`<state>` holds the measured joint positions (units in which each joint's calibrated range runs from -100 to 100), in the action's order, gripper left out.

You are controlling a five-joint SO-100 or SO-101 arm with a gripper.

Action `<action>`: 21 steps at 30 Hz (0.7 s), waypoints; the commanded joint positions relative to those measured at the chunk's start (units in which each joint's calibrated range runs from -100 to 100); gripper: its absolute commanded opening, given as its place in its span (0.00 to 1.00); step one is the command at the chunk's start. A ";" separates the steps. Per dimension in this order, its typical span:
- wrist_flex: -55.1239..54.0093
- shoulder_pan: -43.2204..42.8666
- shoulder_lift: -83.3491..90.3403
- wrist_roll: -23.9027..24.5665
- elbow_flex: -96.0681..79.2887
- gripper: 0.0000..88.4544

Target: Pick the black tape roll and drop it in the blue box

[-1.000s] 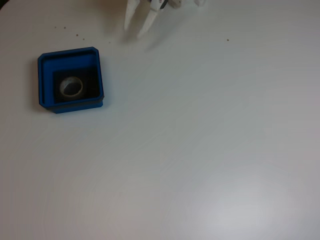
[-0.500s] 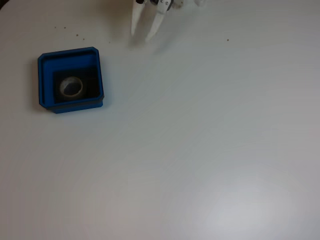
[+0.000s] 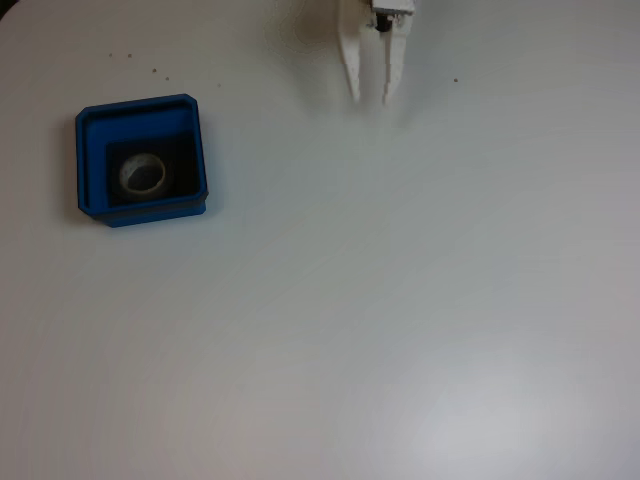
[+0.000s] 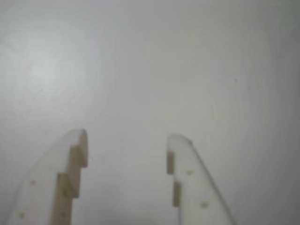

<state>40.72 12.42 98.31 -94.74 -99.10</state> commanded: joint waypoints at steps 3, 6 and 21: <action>-0.46 -10.32 0.69 -0.27 -0.81 0.17; -0.46 -12.37 0.69 -0.27 -0.81 0.16; -0.46 -11.88 0.69 -0.18 -0.72 0.07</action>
<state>40.72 0.64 98.31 -94.74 -99.10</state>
